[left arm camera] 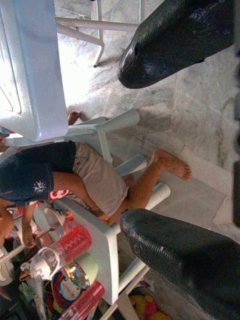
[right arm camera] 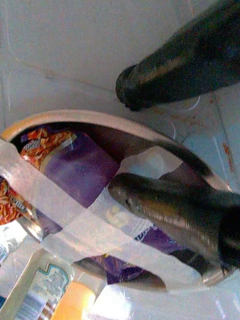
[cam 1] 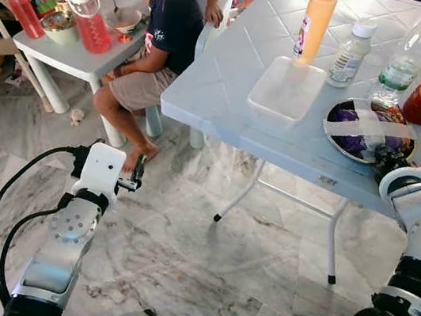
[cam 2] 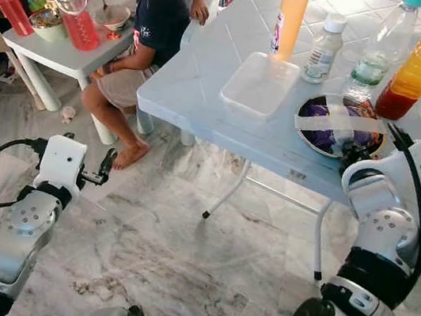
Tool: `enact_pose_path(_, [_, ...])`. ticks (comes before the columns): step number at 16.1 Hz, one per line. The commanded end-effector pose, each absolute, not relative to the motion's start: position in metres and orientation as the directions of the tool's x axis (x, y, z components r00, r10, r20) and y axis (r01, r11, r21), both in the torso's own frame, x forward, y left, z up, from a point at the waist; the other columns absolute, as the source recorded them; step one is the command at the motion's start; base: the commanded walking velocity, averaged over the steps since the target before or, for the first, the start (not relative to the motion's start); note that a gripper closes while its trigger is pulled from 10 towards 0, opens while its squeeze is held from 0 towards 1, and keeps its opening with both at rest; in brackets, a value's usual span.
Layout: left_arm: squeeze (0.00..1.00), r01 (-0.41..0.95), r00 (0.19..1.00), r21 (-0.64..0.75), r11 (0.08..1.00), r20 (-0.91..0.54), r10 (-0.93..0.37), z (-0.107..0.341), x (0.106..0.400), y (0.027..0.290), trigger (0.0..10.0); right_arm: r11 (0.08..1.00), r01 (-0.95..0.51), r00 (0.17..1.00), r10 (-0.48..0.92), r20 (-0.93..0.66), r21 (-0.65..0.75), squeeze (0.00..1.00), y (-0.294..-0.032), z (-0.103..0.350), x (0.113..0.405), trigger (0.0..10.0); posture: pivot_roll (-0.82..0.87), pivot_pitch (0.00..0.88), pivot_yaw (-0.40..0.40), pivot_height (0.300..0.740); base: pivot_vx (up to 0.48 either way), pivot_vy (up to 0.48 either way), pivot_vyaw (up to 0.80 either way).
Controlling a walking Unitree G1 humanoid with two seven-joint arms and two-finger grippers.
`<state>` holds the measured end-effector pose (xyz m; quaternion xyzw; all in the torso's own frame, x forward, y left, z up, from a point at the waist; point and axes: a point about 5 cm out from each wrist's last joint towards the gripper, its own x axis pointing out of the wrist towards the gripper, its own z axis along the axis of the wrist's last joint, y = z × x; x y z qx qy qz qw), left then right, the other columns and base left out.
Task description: Restocking fridge
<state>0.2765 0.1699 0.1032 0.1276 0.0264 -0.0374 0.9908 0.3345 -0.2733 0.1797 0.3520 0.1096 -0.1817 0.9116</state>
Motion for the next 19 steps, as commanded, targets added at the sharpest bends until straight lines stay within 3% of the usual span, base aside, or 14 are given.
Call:
enact_pose_path(1, [0.0,0.065,0.997,0.259,0.964,-0.061,-0.051,0.103,0.275,0.173,10.0,0.696,0.439,0.877,-0.193,-0.441,0.568,0.0,-0.259,0.153,0.333,0.0,-0.01,0.165,0.123,0.74,0.0,0.0,0.0])
enact_pose_path(5, [0.0,0.064,0.997,0.262,0.963,-0.058,-0.05,0.104,0.276,0.174,10.0,0.651,0.45,0.876,-0.188,-0.444,0.611,0.0,-0.267,0.152,0.335,0.0,-0.01,0.169,0.123,0.74,0.0,0.0,0.0])
enact_pose_path(11, [0.0,0.063,0.997,0.266,0.962,-0.061,-0.049,0.103,0.272,0.174,10.0,0.7,0.435,0.869,-0.16,-0.469,0.567,0.0,-0.276,0.146,0.342,0.0,0.0,0.175,0.122,0.74,0.0,0.0,0.0])
enact_pose_path(19, [0.0,0.046,0.997,0.263,0.964,-0.067,-0.029,0.1,0.27,0.176,10.0,0.68,0.48,0.864,-0.258,-0.432,0.555,0.0,-0.285,0.155,0.331,0.0,-0.01,0.17,0.118,0.74,0.0,0.0,0.0])
